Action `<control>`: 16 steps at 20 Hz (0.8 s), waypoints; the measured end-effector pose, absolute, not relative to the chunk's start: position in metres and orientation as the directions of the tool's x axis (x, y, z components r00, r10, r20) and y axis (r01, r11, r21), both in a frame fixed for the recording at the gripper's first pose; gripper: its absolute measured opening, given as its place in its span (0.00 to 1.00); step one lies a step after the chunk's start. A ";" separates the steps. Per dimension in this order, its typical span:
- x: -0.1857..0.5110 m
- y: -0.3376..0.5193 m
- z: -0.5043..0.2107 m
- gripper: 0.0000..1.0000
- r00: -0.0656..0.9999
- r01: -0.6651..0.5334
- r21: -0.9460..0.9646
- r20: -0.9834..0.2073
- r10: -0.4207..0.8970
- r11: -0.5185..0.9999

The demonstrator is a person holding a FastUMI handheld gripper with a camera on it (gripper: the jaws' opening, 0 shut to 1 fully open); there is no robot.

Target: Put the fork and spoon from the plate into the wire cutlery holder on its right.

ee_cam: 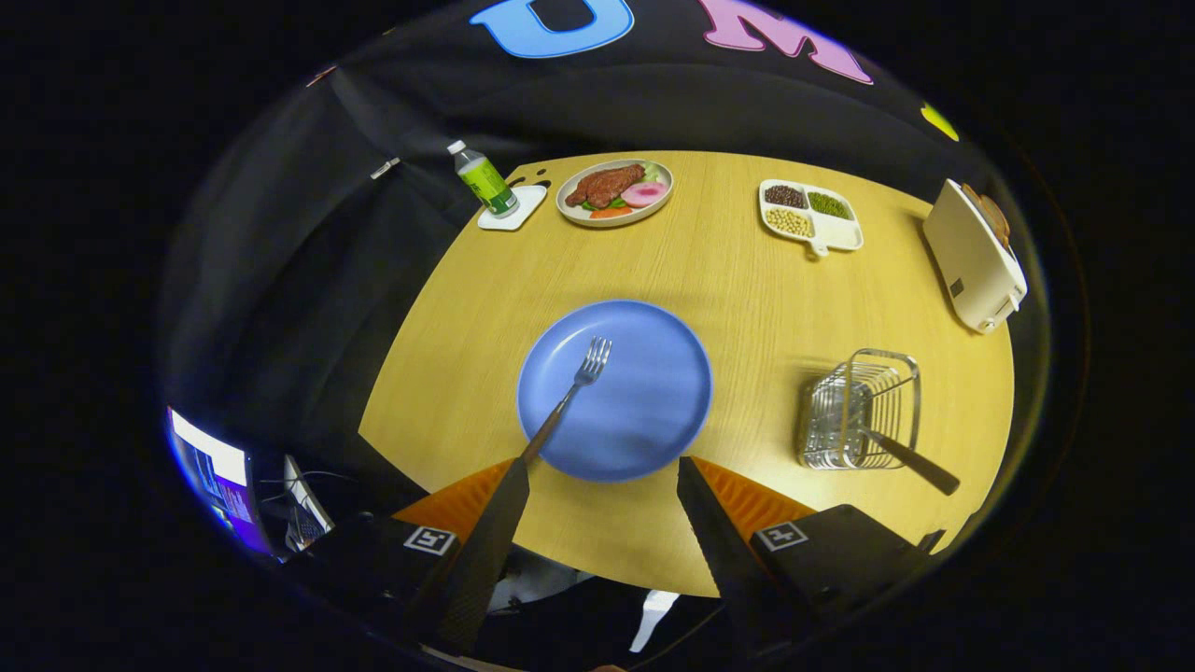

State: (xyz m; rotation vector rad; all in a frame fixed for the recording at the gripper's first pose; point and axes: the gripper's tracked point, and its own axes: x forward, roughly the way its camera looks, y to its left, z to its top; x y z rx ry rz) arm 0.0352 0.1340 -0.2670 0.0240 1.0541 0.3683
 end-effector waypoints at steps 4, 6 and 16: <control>0.045 0.156 -0.307 1.00 0.360 -0.195 0.228 -0.888 0.286 0.954; 0.053 0.164 -0.317 1.00 0.348 -0.174 0.224 -0.897 0.273 0.959; 0.063 0.186 -0.372 0.98 0.267 -0.050 0.197 -0.942 0.203 0.979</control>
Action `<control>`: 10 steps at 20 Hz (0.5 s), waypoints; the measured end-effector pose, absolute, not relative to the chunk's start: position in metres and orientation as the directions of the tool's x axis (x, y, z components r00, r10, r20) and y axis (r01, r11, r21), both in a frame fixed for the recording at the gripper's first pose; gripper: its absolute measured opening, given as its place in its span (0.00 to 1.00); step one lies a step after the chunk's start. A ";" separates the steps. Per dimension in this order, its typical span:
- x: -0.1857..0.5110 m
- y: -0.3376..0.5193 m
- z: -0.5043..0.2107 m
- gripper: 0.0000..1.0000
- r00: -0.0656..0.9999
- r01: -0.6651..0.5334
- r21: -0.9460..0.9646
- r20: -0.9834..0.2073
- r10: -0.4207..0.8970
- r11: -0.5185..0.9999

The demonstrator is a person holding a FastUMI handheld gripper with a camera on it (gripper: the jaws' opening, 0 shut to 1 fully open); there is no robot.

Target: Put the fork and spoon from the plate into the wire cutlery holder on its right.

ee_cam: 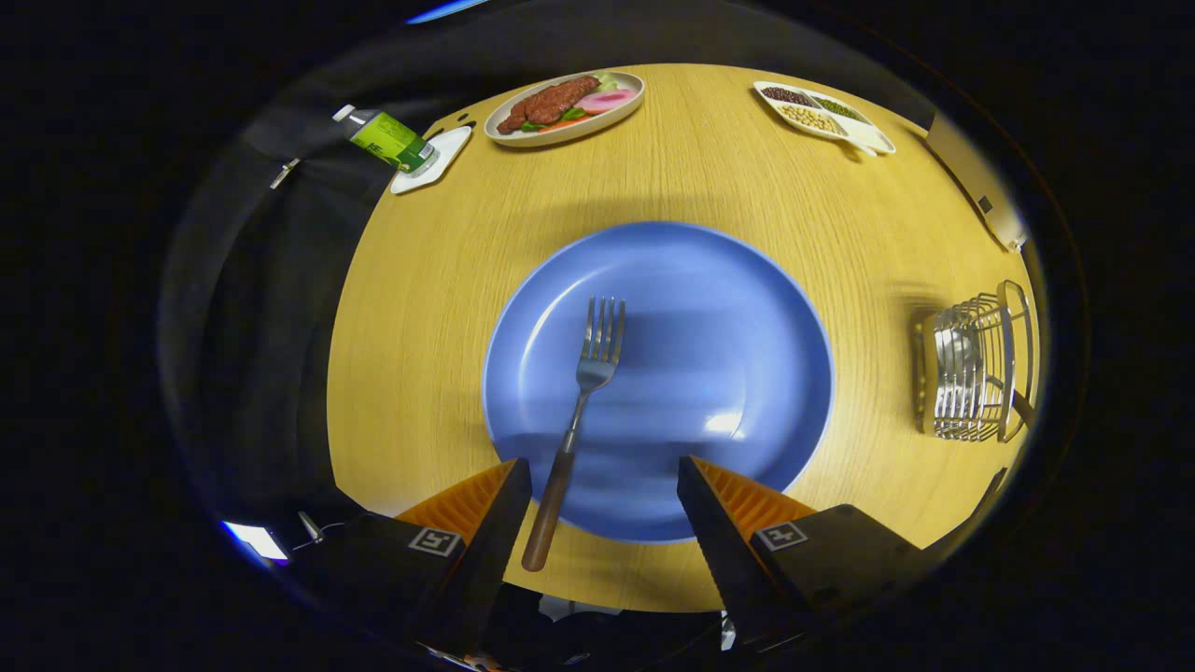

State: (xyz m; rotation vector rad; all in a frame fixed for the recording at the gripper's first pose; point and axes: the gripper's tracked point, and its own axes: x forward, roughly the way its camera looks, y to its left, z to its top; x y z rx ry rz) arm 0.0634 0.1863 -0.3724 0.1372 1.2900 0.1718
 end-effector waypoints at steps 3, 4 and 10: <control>0.059 0.190 -0.384 0.93 0.223 0.030 0.236 -0.949 0.224 0.971; 0.057 0.191 -0.385 0.84 0.210 0.058 0.252 -0.949 0.235 0.966; 0.054 0.187 -0.393 0.36 0.167 0.079 0.266 -0.954 0.250 0.961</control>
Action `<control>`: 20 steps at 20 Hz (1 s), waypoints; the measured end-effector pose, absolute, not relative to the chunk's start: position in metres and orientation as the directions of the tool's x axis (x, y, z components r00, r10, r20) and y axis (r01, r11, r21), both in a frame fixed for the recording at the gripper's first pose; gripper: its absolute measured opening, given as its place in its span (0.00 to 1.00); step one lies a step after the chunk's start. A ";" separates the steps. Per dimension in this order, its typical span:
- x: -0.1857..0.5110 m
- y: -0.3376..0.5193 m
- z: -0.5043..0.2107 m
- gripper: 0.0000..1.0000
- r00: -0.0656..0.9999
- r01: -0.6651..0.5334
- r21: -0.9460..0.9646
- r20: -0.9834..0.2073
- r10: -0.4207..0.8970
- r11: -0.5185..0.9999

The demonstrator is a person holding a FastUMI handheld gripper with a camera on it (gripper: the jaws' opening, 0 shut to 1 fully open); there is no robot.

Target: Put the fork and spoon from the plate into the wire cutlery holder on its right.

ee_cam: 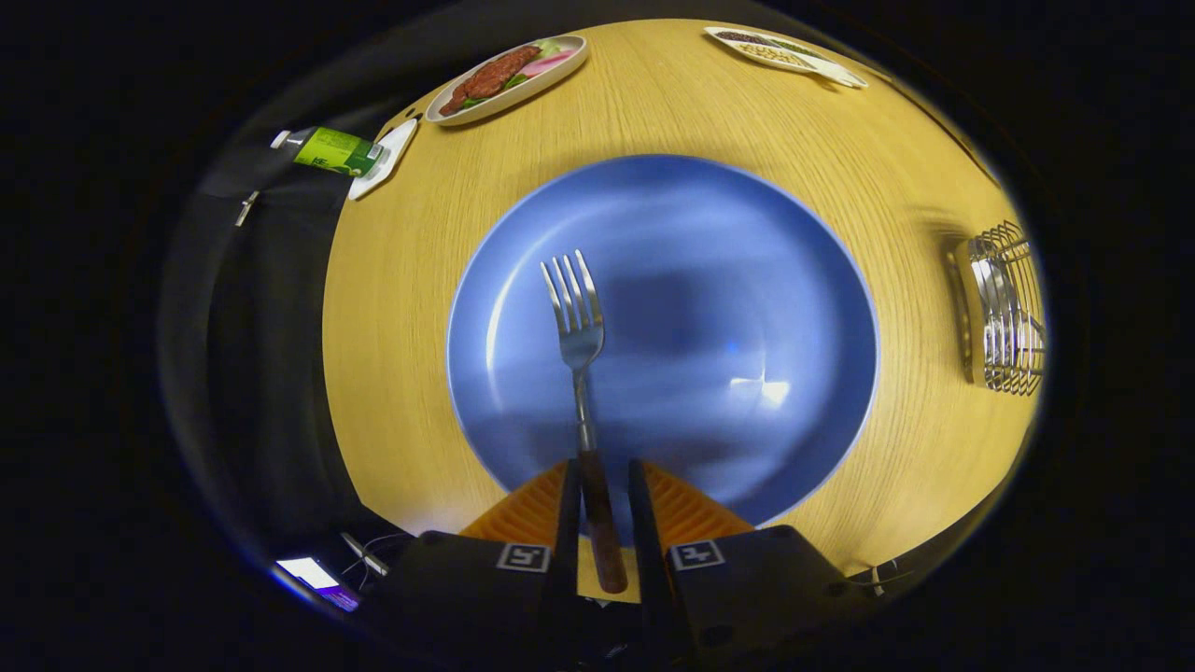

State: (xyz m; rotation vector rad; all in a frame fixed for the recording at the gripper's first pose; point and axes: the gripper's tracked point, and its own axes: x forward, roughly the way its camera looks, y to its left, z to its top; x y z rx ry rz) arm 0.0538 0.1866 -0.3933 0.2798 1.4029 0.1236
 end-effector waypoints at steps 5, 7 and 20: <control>0.052 0.193 -0.391 0.15 0.164 0.029 0.320 -0.936 0.312 0.947; 0.051 0.192 -0.390 0.12 0.172 -0.011 0.340 -0.926 0.337 0.940; 0.034 0.155 -0.332 0.05 0.231 -0.126 0.408 -0.874 0.427 0.904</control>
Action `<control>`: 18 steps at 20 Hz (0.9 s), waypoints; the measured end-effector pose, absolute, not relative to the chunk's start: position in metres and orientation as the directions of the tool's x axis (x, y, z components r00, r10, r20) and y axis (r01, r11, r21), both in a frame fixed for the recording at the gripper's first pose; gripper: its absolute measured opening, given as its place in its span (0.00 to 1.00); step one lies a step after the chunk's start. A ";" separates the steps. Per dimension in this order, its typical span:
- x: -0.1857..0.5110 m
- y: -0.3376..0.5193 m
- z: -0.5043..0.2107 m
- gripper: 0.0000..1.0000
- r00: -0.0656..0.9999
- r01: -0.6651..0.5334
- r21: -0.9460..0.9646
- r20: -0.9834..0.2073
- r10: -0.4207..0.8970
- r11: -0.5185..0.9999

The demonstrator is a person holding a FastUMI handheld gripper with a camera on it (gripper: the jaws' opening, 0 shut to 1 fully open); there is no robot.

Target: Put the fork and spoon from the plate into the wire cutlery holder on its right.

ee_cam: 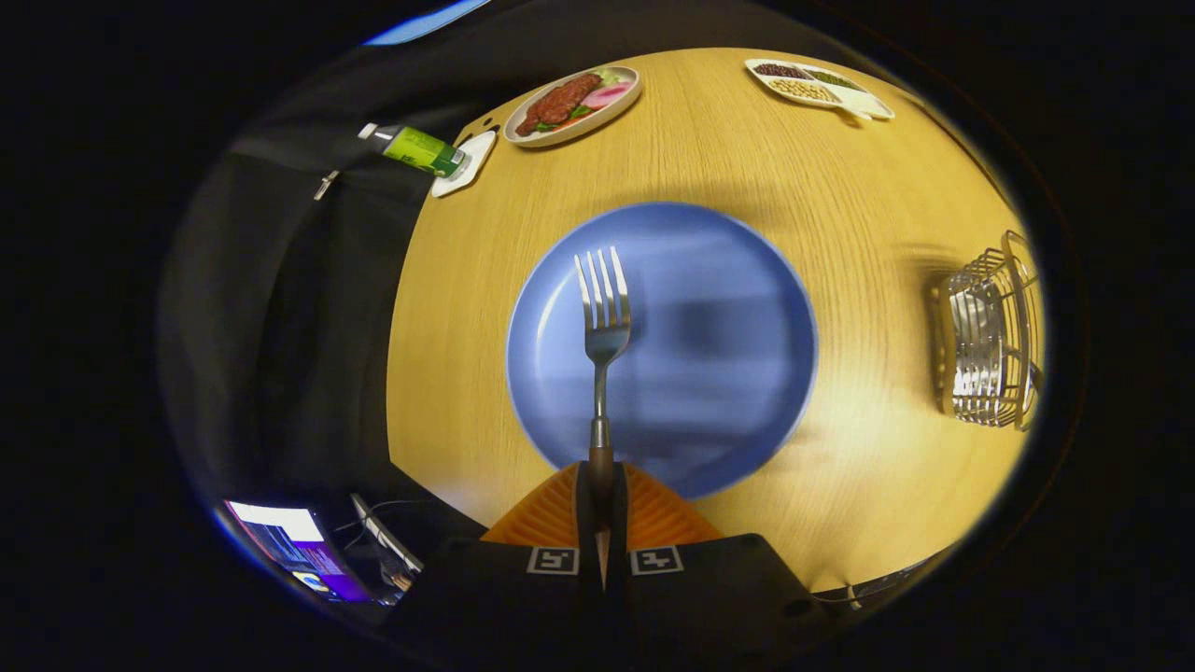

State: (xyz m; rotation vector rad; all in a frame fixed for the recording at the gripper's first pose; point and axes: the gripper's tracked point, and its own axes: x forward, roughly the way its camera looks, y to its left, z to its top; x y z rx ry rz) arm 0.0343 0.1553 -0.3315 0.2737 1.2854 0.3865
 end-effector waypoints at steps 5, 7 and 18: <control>0.018 0.113 -0.275 0.05 0.301 -0.208 0.385 -0.850 0.433 0.899; 0.015 0.090 -0.259 0.05 0.326 -0.223 0.358 -0.849 0.416 0.907; 0.017 -0.028 -0.178 0.06 0.310 -0.284 0.216 -0.901 0.302 0.934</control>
